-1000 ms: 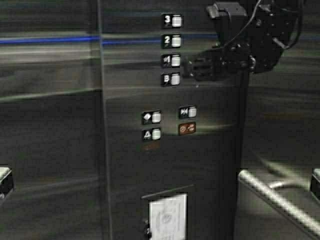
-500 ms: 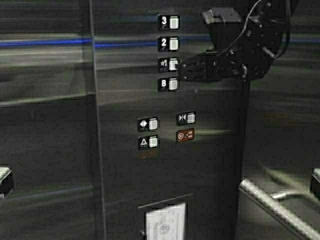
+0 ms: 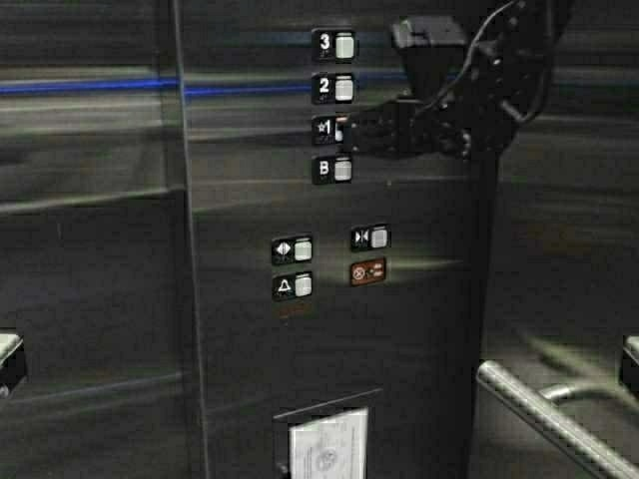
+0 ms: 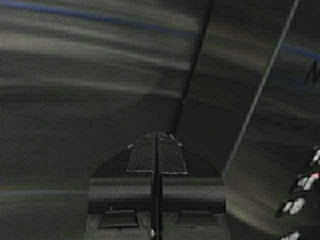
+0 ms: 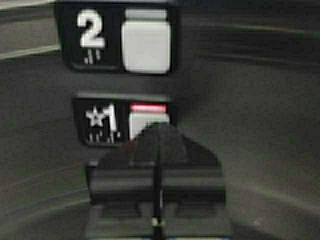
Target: Navigate to elevator, push the call button, then enter the elevator
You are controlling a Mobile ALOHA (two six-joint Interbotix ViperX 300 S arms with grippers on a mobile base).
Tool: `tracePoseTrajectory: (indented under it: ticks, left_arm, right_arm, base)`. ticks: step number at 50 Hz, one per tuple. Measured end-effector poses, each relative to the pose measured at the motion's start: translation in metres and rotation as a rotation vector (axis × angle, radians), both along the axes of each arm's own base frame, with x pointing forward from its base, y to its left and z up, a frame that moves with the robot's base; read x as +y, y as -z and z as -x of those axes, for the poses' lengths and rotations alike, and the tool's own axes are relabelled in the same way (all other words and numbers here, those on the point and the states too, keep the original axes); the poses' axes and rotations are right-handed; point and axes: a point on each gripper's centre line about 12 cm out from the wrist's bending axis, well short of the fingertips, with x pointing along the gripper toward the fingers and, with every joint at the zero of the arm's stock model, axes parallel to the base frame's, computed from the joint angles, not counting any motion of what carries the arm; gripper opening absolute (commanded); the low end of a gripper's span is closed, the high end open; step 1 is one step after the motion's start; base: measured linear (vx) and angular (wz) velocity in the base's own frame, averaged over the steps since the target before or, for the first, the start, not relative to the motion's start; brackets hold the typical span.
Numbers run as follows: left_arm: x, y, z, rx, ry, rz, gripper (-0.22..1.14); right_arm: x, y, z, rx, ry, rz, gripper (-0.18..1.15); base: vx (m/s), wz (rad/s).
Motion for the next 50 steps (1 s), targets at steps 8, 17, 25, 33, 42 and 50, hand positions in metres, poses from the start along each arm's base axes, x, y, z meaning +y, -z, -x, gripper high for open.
tracePoseTrajectory:
  ticks: [8, 17, 25, 33, 42, 50]
  left_arm:
    - [0.0, 0.002, 0.0, 0.015, -0.001, -0.007, 0.02]
    - [0.0, 0.002, 0.0, 0.019, -0.001, -0.009, 0.02]
    - [0.0, 0.002, 0.0, 0.018, 0.0, -0.003, 0.02]
    - [0.001, 0.001, 0.001, 0.013, -0.006, 0.019, 0.02]
    - [0.002, 0.0, 0.001, 0.009, -0.011, 0.031, 0.02]
    - [0.001, 0.0, 0.001, 0.009, -0.01, 0.028, 0.02]
  right_arm:
    - [0.005, 0.004, -0.007, -0.009, -0.005, -0.003, 0.06]
    - [0.006, 0.002, -0.009, -0.013, -0.006, -0.004, 0.06]
    - [-0.006, -0.003, 0.009, 0.012, 0.006, 0.006, 0.06]
    - [-0.019, -0.014, 0.037, 0.025, 0.009, 0.013, 0.06]
    - [-0.03, -0.033, 0.057, 0.016, 0.018, 0.004, 0.06]
    - [-0.038, -0.045, 0.065, 0.033, 0.055, -0.007, 0.06]
  base:
    - [-0.02, -0.04]
    - [-0.03, -0.02]
    - [-0.01, 0.01]
    - [0.0, 0.0]
    - [-0.02, 0.06]
    - [-0.05, 0.11]
